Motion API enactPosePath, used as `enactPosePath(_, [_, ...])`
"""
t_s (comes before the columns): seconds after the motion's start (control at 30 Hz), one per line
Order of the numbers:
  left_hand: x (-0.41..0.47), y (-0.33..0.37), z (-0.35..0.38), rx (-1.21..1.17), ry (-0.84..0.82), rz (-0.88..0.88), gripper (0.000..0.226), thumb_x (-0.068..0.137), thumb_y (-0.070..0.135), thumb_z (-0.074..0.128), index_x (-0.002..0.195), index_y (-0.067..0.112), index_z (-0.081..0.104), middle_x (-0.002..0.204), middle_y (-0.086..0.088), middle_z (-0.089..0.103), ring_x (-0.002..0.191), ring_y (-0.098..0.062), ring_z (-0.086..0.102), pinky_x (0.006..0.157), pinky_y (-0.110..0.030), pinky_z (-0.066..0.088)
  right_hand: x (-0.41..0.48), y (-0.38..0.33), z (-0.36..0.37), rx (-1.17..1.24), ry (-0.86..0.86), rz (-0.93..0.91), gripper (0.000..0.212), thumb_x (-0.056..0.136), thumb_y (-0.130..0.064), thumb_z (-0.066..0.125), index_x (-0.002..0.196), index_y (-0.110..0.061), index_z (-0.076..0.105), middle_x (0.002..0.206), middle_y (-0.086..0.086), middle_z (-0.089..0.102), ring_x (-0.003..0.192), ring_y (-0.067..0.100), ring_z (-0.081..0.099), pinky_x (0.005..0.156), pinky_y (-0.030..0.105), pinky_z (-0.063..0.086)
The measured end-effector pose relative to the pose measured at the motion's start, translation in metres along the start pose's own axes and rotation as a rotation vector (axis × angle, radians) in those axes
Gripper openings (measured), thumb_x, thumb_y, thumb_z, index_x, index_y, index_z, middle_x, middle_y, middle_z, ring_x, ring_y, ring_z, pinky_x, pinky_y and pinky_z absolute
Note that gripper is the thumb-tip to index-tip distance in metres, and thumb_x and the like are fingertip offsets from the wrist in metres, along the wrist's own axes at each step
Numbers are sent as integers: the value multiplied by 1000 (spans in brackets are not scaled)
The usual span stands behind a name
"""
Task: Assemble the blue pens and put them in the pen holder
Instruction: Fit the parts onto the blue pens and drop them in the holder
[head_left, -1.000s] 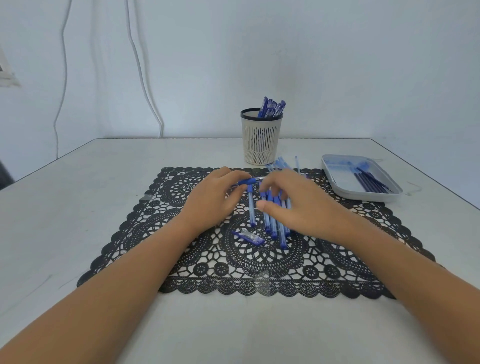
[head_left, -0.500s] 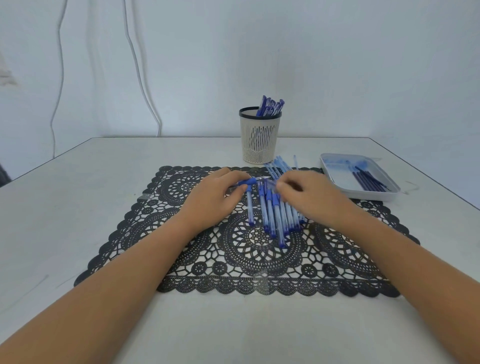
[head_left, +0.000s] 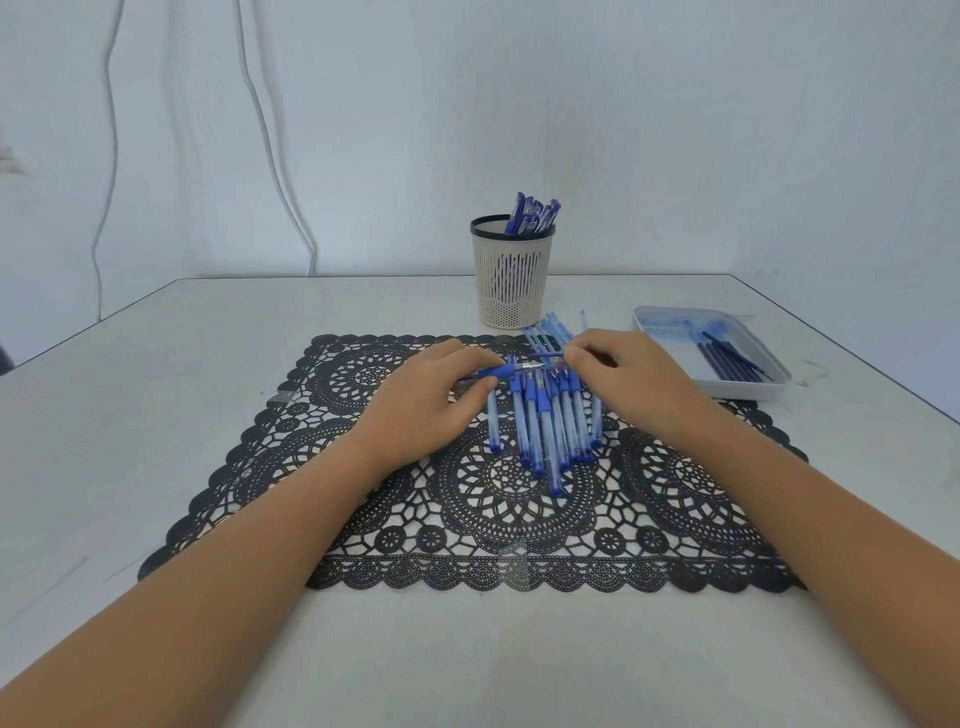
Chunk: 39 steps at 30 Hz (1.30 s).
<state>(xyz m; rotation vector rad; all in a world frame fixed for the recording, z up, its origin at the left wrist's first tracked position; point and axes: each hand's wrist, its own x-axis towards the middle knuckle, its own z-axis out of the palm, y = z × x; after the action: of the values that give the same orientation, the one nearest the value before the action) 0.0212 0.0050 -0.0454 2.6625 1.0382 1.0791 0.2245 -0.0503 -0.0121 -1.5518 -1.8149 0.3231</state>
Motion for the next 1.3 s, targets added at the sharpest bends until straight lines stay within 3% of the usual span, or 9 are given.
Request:
enactPosePath(0.13, [0, 3, 1, 0, -19, 17, 34, 88, 37, 45, 111, 19, 63, 93, 8, 61, 83, -6, 54, 74, -31, 50, 0, 0, 4, 11, -69, -41, 21, 97, -26, 43, 93, -20, 63, 57, -12, 45, 47, -7, 43, 49, 5, 32])
enactPosePath(0.27, [0, 9, 0, 43, -56, 23, 40, 87, 45, 44, 110, 19, 64, 89, 12, 57, 82, -3, 51, 74, -27, 47, -2, 0, 8, 0, -120, -73, 19, 97, -29, 43, 94, -24, 62, 62, -10, 50, 52, 1, 41, 50, 6, 34])
enactPosePath(0.47, [4, 19, -4, -8, -93, -71, 21, 91, 30, 55, 103, 18, 67, 83, 10, 59, 77, -9, 55, 73, -33, 47, -1, 0, 11, -15, -99, -127, 15, 96, -28, 46, 88, -26, 59, 67, -7, 56, 56, 2, 43, 55, 7, 34])
enactPosePath(0.67, [7, 26, -8, -201, -203, -197, 14, 92, 25, 54, 90, 19, 66, 77, -7, 64, 71, -21, 56, 69, -32, 43, -2, -1, 9, -53, -58, -208, 18, 95, -24, 49, 97, -16, 65, 82, -5, 60, 70, -1, 48, 62, 2, 32])
enactPosePath(0.83, [8, 26, -11, -308, -245, -223, 14, 92, 24, 54, 85, 21, 66, 60, 7, 49, 56, -4, 40, 54, -16, 31, -2, -1, 9, -43, -43, -252, 19, 95, -24, 49, 99, -14, 65, 86, -4, 62, 73, 1, 49, 65, 2, 33])
enactPosePath(1.0, [13, 27, -17, -258, -277, -234, 16, 93, 25, 52, 103, 28, 64, 64, 11, 54, 52, 1, 45, 54, -12, 35, 0, 2, 11, -8, -62, -214, 20, 95, -28, 47, 102, -19, 63, 81, -14, 56, 71, -6, 47, 65, 4, 34])
enactPosePath(1.1, [18, 26, -20, -121, -208, -257, 20, 93, 27, 51, 109, 26, 62, 75, 12, 59, 68, -7, 55, 63, -23, 43, 3, 13, 15, -19, 19, -147, 31, 96, -34, 41, 121, -23, 56, 105, -4, 59, 97, 5, 50, 81, 14, 34])
enactPosePath(1.17, [24, 24, -23, -97, -119, -315, 19, 93, 27, 51, 110, 24, 59, 83, 14, 60, 75, -3, 56, 63, -18, 40, 6, 25, 17, -116, 41, -87, 39, 97, -34, 38, 131, -18, 49, 123, 2, 54, 116, 13, 44, 95, 23, 30])
enactPosePath(1.3, [52, 22, -36, -156, 101, -389, 16, 90, 24, 55, 104, 19, 60, 96, 7, 62, 87, -9, 58, 75, -21, 40, 8, 39, 22, -255, 22, -93, 39, 97, -28, 40, 131, -12, 51, 131, 4, 51, 123, 16, 41, 102, 22, 25])
